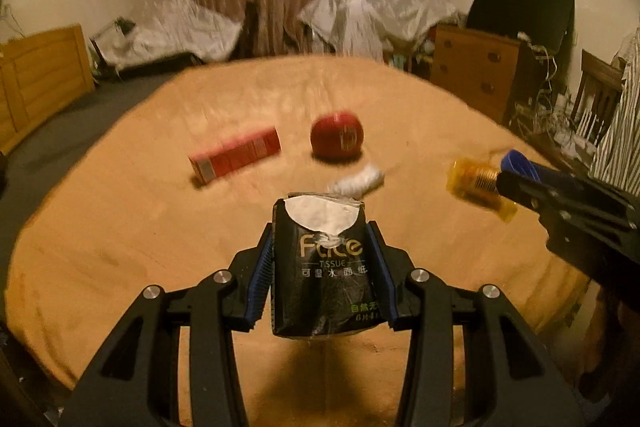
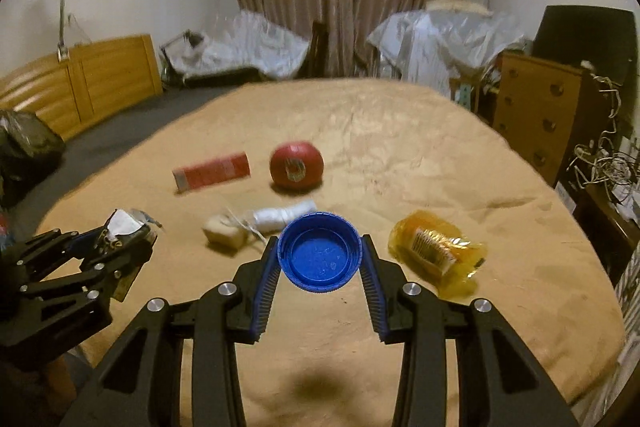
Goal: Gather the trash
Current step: 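Grasp the blue bottle cap with the right gripper and lift it, then carry the tissue packet and blue cap in both grippers over the white bucket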
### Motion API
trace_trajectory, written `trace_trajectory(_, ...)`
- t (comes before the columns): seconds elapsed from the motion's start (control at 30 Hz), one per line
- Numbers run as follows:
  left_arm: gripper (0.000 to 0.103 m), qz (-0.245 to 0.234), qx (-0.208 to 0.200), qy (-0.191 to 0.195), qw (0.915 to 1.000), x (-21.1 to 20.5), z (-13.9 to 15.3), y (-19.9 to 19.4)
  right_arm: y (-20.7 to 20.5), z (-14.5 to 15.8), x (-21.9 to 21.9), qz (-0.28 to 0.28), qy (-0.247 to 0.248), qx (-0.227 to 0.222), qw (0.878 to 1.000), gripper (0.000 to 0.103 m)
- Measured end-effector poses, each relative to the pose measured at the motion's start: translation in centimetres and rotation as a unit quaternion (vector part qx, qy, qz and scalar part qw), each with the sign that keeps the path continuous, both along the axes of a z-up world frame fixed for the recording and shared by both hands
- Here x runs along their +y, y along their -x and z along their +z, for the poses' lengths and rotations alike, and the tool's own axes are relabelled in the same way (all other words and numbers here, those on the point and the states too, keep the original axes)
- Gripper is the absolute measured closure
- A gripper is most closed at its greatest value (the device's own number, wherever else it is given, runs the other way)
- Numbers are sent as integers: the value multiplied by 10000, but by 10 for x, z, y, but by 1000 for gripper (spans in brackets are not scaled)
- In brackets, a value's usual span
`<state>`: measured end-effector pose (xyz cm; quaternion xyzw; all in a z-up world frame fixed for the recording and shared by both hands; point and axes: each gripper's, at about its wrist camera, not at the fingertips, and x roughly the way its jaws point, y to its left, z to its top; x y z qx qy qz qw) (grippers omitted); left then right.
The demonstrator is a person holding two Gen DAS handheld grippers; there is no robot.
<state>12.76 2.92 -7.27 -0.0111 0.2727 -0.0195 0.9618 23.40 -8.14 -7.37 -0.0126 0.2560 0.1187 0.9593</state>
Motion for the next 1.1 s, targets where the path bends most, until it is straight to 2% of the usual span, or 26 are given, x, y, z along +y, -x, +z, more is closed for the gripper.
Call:
trace_trajectory(0.27,61,234,-782,-148,9966,-8,45,41,66,42,11,-82,-57,-627,9980,62)
trace_trajectory(0.53,61,283,-1181,-270,9922,-15,55,64,108,59,7,-233,-179,-1017,9944,62)
trace_trajectory(0.77,61,226,-1230,-299,9917,-24,57,64,125,61,1,-286,-219,-1075,9935,62)
trace_trajectory(1.1,61,209,-1148,-300,9927,-24,53,63,116,59,1,-278,-219,-1028,9941,62)
